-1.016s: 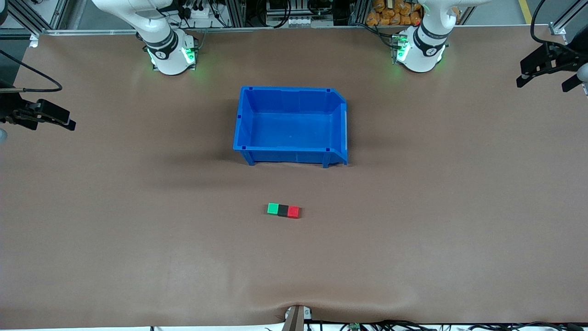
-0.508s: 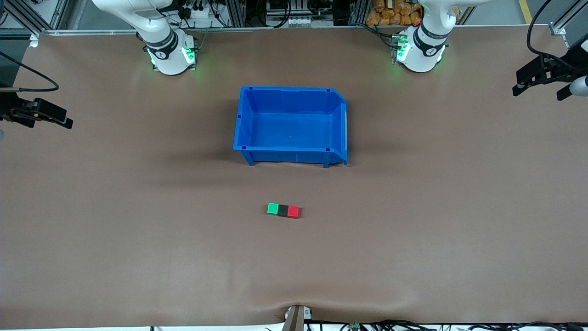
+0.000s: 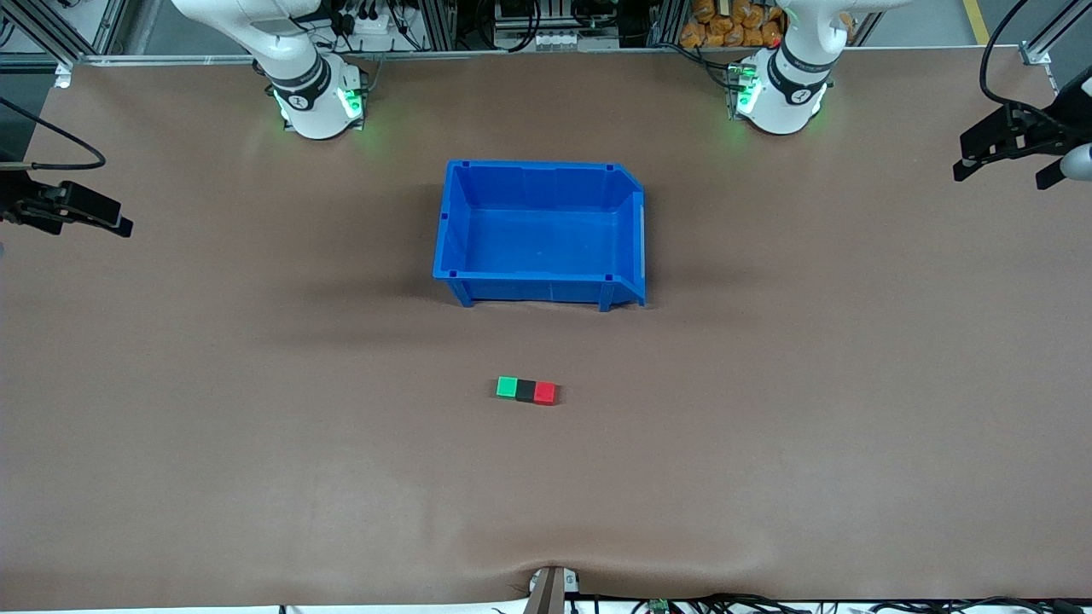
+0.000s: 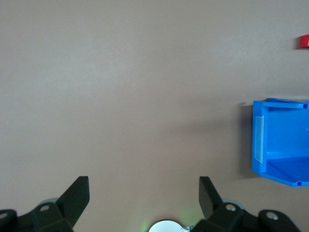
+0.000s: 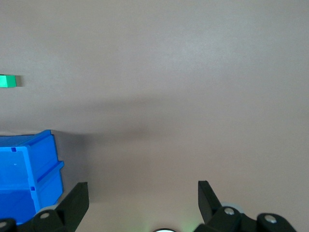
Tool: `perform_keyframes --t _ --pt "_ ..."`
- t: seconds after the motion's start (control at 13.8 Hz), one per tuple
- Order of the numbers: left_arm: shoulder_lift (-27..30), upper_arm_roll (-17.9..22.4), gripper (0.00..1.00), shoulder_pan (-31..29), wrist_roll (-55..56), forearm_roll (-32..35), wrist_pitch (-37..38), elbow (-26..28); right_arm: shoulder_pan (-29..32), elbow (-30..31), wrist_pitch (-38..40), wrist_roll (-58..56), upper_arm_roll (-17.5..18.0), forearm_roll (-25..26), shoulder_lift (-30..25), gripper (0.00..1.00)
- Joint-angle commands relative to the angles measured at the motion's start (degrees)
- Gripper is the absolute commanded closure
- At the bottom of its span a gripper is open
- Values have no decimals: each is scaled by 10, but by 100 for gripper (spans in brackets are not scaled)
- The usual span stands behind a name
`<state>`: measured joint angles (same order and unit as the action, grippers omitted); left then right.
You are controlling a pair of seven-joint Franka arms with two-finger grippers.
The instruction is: Attach green and red cubes to black cube
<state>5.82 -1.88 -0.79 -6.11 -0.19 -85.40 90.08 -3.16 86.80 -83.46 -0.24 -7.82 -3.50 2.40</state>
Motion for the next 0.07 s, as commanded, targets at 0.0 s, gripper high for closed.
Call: perform_keyframes --t 0.0 --pt "-5 -1 0 -2 -2 2 6 -13 22 -1 8 9 21 3 -6 0"
